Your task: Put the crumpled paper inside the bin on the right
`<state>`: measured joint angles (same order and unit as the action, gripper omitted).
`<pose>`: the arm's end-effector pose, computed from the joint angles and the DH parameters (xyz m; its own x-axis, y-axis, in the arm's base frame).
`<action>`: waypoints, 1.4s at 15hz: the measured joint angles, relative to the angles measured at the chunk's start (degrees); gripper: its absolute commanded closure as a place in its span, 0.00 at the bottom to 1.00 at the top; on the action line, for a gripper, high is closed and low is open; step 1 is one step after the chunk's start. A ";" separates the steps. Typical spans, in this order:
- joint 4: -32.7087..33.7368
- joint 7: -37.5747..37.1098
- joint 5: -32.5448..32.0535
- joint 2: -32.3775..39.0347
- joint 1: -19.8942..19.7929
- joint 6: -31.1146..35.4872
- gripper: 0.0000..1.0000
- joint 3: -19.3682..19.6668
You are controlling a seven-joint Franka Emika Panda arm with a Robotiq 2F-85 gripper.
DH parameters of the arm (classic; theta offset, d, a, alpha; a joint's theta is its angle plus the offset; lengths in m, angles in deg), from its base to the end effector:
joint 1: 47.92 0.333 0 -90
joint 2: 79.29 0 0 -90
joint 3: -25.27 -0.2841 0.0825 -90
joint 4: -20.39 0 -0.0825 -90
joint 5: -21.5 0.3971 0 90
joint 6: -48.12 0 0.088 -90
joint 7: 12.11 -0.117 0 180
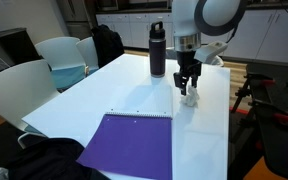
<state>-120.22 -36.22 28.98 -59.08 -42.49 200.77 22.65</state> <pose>0.4499 0.0629 0.0949 0.9085 -0.3871 -0.1572 -0.3910 -0.9204 0.0063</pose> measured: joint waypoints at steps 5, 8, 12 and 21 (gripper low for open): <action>0.55 0.00 0.07 0.67 0.30 0.00 0.95 0.90; 0.51 0.00 0.08 0.57 0.44 -0.01 1.00 1.05; -1.49 -3.90 -3.26 -2.64 2.62 -0.07 1.00 4.95; -10.28 -26.09 -28.52 -23.50 -6.36 0.07 1.00 17.21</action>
<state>-130.50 -62.31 0.46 -82.58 -48.86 200.84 39.86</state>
